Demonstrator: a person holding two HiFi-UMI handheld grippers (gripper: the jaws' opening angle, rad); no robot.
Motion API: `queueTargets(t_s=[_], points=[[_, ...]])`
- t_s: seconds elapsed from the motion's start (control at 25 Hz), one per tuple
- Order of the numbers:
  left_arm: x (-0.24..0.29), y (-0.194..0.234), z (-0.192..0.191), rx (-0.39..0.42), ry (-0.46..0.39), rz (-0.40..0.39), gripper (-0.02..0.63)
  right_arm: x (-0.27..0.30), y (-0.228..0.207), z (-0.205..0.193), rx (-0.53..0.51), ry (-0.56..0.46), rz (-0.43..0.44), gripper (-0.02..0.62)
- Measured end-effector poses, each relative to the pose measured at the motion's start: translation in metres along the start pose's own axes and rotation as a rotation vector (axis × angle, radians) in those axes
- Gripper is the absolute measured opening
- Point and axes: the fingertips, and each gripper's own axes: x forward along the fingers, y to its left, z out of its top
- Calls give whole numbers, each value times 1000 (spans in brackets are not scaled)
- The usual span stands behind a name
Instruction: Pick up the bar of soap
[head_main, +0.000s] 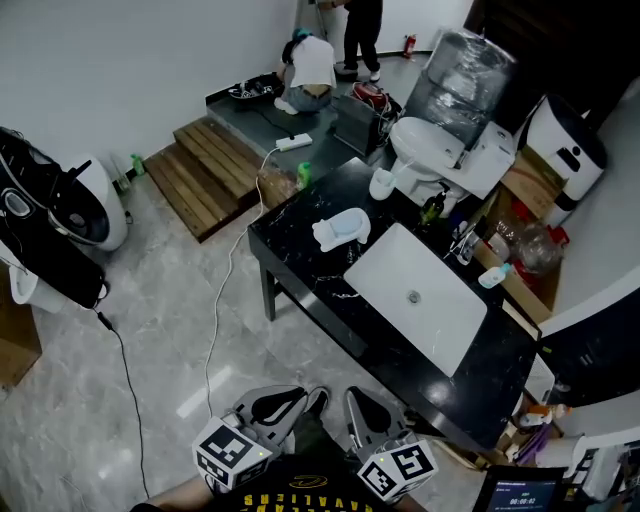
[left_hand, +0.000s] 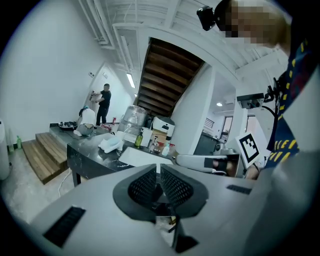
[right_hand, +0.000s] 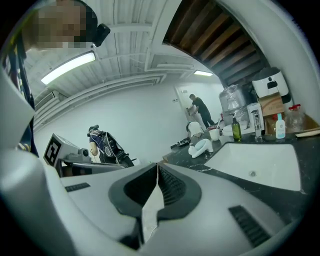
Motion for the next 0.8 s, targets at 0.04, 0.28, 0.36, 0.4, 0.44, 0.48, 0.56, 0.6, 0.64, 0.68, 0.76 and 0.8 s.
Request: queueTargets(t_s=[0.04, 0.28, 0.36, 0.4, 0.44, 0.48, 0.56, 0.6, 0.64, 0.68, 0.76, 0.8], points=[[7, 5, 4, 1, -1, 10, 15, 7, -6, 5, 0, -2, 10, 20], [56, 24, 36, 24, -20, 29, 15, 41, -49, 36, 6, -16, 56, 20], [72, 26, 45, 33, -24, 32, 15, 48, -63, 45, 10, -19, 69, 20], [79, 27, 50, 37, -24, 35, 15, 50, -70, 49, 9, -20, 74, 20], [87, 28, 53, 40, -23, 39, 15, 53, -76, 54, 9, -22, 79, 20], [93, 30, 56, 42, -22, 44, 16, 54, -83, 57, 9, -25, 82, 20], [106, 33, 61, 45, -22, 55, 17, 57, -96, 63, 14, -29, 84, 20], [112, 34, 63, 47, -21, 59, 17, 59, -103, 66, 19, -31, 84, 20], [117, 34, 65, 48, -19, 62, 21, 60, -109, 68, 25, -32, 84, 20], [122, 35, 66, 49, -15, 65, 25, 61, -114, 69, 30, -32, 84, 20], [129, 38, 67, 52, -7, 73, 31, 63, -122, 71, 35, -31, 85, 20], [132, 41, 68, 52, -5, 79, 34, 64, -124, 72, 36, -30, 85, 20]])
